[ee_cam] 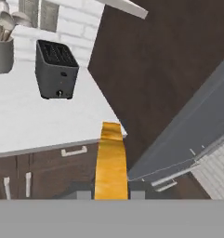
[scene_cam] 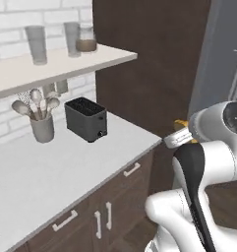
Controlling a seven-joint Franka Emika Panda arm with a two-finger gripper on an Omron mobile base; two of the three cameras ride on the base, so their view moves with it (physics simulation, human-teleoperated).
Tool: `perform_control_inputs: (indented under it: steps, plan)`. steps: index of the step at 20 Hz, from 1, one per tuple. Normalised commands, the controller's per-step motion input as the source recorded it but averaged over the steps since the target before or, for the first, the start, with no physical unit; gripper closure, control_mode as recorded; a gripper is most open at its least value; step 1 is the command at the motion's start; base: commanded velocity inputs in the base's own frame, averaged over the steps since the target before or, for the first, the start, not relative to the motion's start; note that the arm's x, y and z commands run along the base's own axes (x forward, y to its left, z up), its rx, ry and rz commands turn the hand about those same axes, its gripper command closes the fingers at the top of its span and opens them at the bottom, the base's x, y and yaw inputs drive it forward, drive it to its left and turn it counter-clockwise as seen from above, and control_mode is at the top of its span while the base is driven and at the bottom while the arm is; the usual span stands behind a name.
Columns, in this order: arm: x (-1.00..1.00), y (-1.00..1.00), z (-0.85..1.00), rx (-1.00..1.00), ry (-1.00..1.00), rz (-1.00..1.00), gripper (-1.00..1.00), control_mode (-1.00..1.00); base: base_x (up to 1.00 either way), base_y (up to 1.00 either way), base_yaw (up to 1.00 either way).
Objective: Start the toaster. Once the lever pops up, take the bread to the plate on the dining counter.
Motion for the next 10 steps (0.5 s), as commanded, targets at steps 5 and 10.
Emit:
perform_control_inputs:
  steps: [5,10]
  plan:
    - [0.0,0.0,0.0,0.0,0.0,0.0,1.0,1.0,-0.28,0.0,-0.89]
    - [0.0,0.0,0.0,0.0,0.0,0.0,1.0,1.0,-0.08,0.0,-0.89]
